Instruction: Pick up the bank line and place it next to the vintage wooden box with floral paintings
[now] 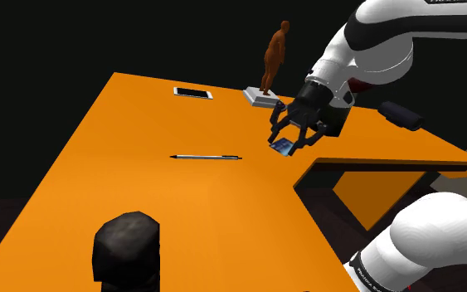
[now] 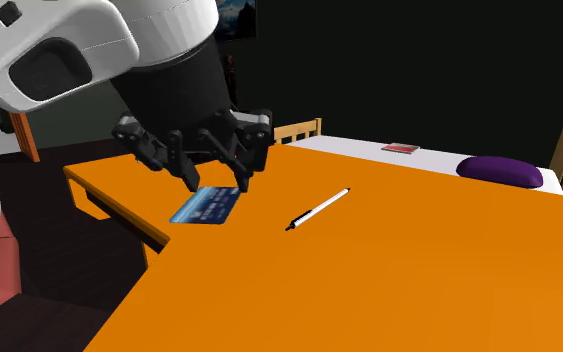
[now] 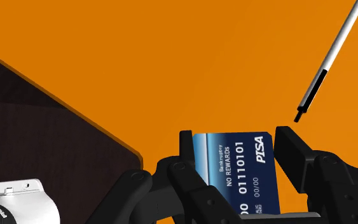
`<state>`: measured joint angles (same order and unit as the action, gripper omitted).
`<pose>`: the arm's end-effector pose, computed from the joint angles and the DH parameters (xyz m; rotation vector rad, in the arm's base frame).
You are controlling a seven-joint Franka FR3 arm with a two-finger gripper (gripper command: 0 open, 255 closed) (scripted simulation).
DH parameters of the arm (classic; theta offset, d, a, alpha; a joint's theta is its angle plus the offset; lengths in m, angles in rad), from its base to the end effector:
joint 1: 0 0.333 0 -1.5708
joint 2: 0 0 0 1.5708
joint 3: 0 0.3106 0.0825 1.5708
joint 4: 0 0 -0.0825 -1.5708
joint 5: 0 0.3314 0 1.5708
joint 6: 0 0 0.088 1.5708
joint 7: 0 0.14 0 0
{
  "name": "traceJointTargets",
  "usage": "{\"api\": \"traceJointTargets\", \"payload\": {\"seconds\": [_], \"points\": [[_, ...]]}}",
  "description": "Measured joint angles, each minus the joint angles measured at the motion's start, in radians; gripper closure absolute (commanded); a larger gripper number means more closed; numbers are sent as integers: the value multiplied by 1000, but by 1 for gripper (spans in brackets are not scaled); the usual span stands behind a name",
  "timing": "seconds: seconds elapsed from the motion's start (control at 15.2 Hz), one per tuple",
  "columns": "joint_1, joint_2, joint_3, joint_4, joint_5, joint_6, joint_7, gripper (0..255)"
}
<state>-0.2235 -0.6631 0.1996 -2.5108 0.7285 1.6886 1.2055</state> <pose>0.2966 0.0855 0.4821 -2.0066 1.7439 0.6126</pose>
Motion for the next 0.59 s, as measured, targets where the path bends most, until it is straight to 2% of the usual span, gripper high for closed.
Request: {"api": "traceJointTargets", "payload": {"seconds": [0.59], "points": [[-3,-7,-23,107,-22,-98,61,255]]}}
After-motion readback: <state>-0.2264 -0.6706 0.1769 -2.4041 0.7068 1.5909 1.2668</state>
